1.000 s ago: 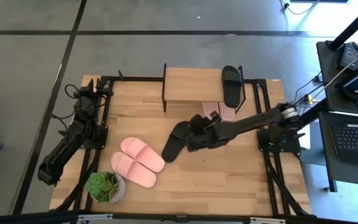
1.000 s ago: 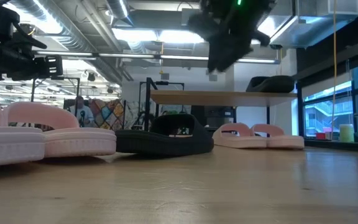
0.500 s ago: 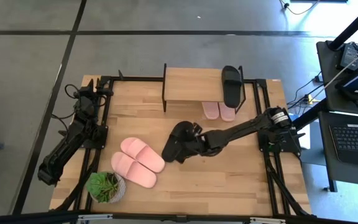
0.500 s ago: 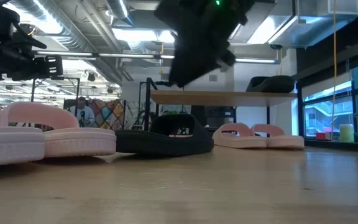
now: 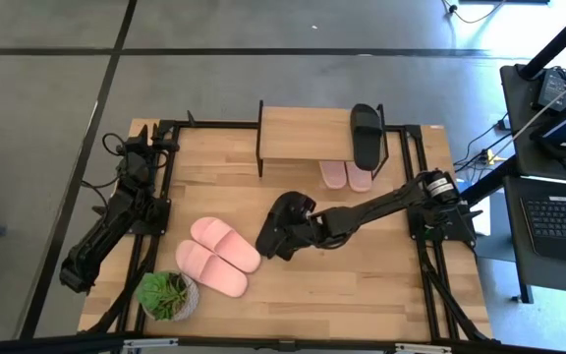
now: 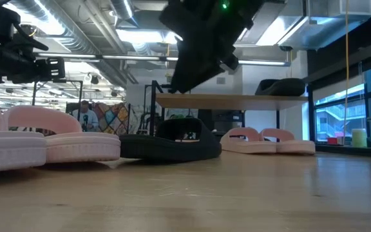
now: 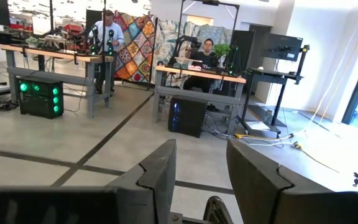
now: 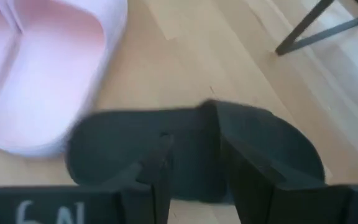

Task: Pick and place slides into the shelf
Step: Put the black slipper on the shelf

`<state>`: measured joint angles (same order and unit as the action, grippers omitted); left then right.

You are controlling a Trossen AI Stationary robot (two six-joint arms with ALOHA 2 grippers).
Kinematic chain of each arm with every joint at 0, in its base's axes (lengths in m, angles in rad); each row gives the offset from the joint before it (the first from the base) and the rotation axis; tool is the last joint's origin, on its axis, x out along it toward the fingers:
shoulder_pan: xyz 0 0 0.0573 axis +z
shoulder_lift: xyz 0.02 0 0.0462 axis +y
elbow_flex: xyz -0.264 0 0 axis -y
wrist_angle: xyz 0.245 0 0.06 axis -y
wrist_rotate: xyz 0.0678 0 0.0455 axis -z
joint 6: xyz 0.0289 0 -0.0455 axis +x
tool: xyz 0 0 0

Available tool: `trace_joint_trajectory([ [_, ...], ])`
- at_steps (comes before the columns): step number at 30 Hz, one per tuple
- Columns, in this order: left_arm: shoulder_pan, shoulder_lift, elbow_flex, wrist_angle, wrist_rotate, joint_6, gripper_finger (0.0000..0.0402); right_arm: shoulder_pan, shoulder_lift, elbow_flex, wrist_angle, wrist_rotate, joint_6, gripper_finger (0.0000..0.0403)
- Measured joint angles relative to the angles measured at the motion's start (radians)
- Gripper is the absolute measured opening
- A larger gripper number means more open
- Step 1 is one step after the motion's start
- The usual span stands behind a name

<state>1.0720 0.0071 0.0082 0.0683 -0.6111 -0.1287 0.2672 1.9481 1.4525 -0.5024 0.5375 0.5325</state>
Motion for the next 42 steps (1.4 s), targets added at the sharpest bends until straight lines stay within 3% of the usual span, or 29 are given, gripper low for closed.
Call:
trace_joint_trajectory([
  [22, 0.0, 0.0, 0.0, 0.0, 0.0, 0.0, 0.0134, -0.001, 0.094, 0.001, -0.107, 0.022, -0.014, 0.0134],
  [33, 0.0, 0.0, 0.0, 0.0, 0.0, 0.0, 0.0134, 0.0, 0.102, 0.001, -0.124, 0.098, -0.066, 0.0092],
  [42, 0.0, 0.0, 0.0, 0.0, 0.0, 0.0, 0.0134, 0.002, 0.102, 0.018, -0.136, 0.095, -0.096, 0.0101],
])
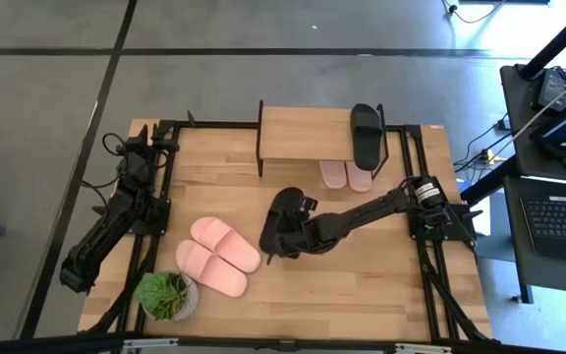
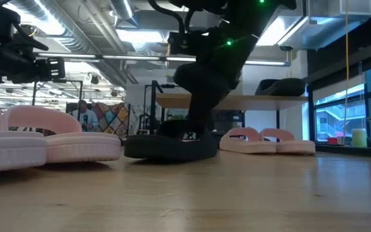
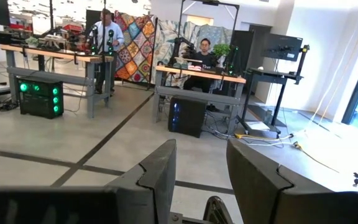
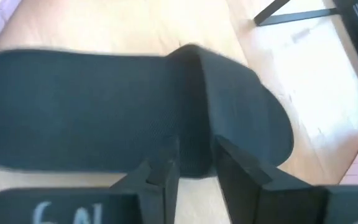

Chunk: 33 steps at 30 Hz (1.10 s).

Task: Pick and place slides into the shelf
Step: Put the black slipper on the shelf

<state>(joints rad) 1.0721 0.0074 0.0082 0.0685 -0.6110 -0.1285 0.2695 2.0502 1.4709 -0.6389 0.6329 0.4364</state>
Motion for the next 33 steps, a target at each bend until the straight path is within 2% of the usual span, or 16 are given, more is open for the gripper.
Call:
trace_joint_trajectory([
  [7, 0.0, 0.0, 0.0, 0.0, 0.0, 0.0, 0.0134, 0.0, 0.0, 0.036, -0.032, -0.001, 0.0, 0.0121],
  [16, 0.0, 0.0, 0.0, 0.0, 0.0, 0.0, 0.0134, 0.0, 0.0, 0.045, -0.065, 0.001, -0.002, 0.022],
  [19, 0.0, 0.0, 0.0, 0.0, 0.0, 0.0, 0.0134, 0.0, 0.0, 0.045, -0.072, 0.001, -0.025, 0.0241],
  [26, 0.0, 0.0, 0.0, 0.0, 0.0, 0.0, 0.0134, -0.023, 0.014, 0.045, -0.078, 0.002, -0.023, 0.0242],
  [33, 0.0, 0.0, 0.0, 0.0, 0.0, 0.0, 0.0134, -0.065, 0.032, 0.043, -0.091, 0.002, 0.011, 0.021],
])
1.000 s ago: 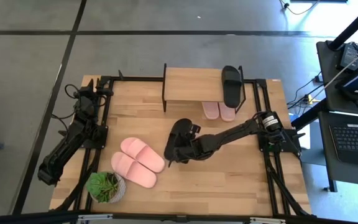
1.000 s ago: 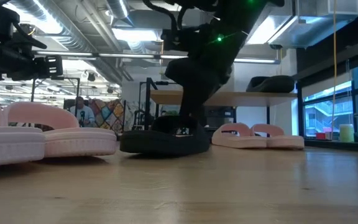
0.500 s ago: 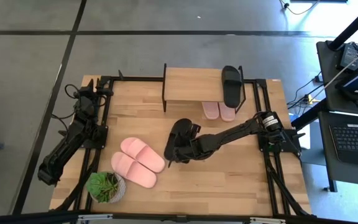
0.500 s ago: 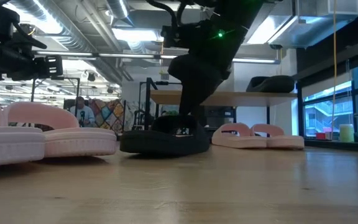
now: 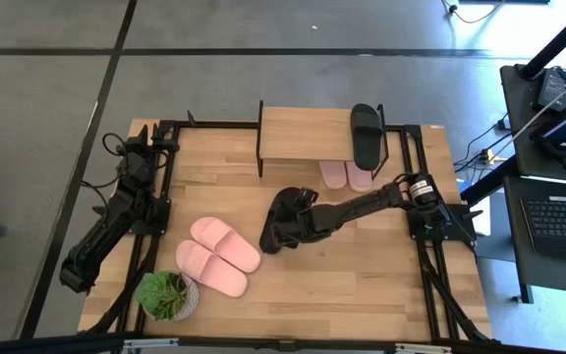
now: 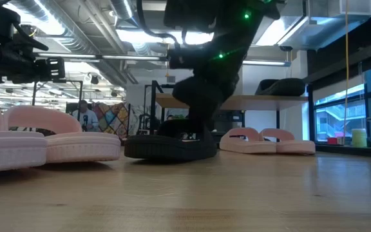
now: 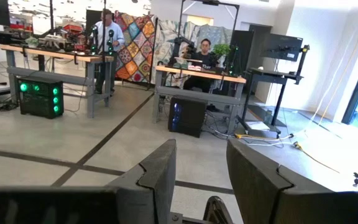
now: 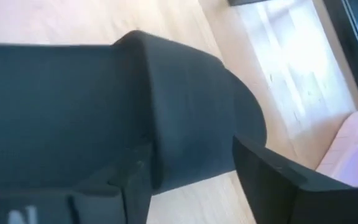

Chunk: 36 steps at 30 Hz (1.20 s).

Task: Pick and place slides into the shelf
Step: Put the black slipper on the shelf

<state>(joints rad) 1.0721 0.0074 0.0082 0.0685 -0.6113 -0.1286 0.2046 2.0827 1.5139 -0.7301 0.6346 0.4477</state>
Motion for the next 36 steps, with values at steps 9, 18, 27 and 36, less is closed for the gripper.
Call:
trace_joint_trajectory([
  [9, 0.0, 0.0, 0.0, 0.0, 0.0, 0.0, 0.0134, -0.004, 0.004, 0.001, -0.006, 0.0, 0.018, 0.0106],
  [18, 0.0, 0.0, 0.0, 0.0, 0.0, 0.0, 0.0134, 0.031, 0.004, 0.056, -0.041, -0.126, 0.016, 0.0016],
  [27, 0.0, 0.0, 0.0, 0.0, -0.002, 0.011, 0.0134, 0.036, -0.046, 0.424, -0.355, -0.238, -0.164, 0.0012],
  [36, 0.0, 0.001, 0.0, 0.0, -0.001, 0.113, 0.0134, 0.021, -0.108, 0.835, -0.746, -0.001, -0.254, 0.0012],
])
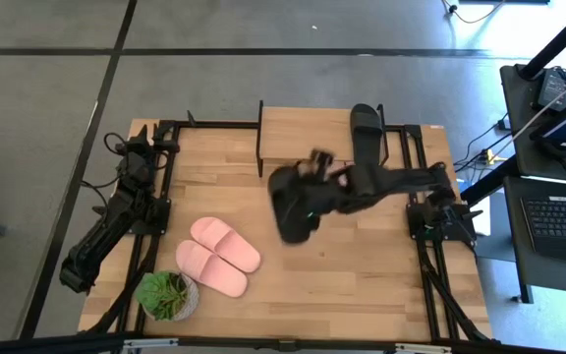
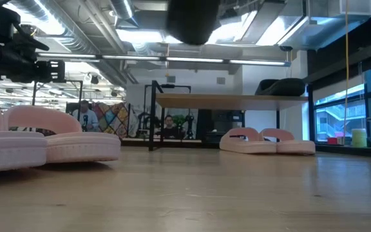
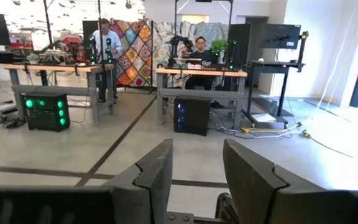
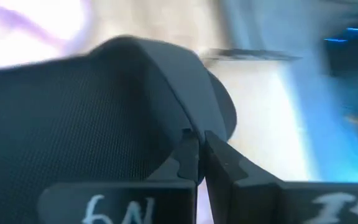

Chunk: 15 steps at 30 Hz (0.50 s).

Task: Pick and place slides into the shelf
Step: Put the black slipper on the shelf

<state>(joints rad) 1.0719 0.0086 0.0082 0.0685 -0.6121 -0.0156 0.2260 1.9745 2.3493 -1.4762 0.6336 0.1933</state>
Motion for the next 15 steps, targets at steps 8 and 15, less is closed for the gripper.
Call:
trace_joint_trajectory([
  [8, 0.0, 0.0, 0.0, 0.0, 0.0, -0.001, 0.0134, -0.128, -0.171, -0.107, -0.089, 0.158, 0.002, 0.0012],
  [15, 0.0, 0.0, 0.0, 0.0, 0.0, -0.001, 0.0134, -0.334, -0.311, -0.35, 0.097, 0.2, -0.173, 0.0012],
])
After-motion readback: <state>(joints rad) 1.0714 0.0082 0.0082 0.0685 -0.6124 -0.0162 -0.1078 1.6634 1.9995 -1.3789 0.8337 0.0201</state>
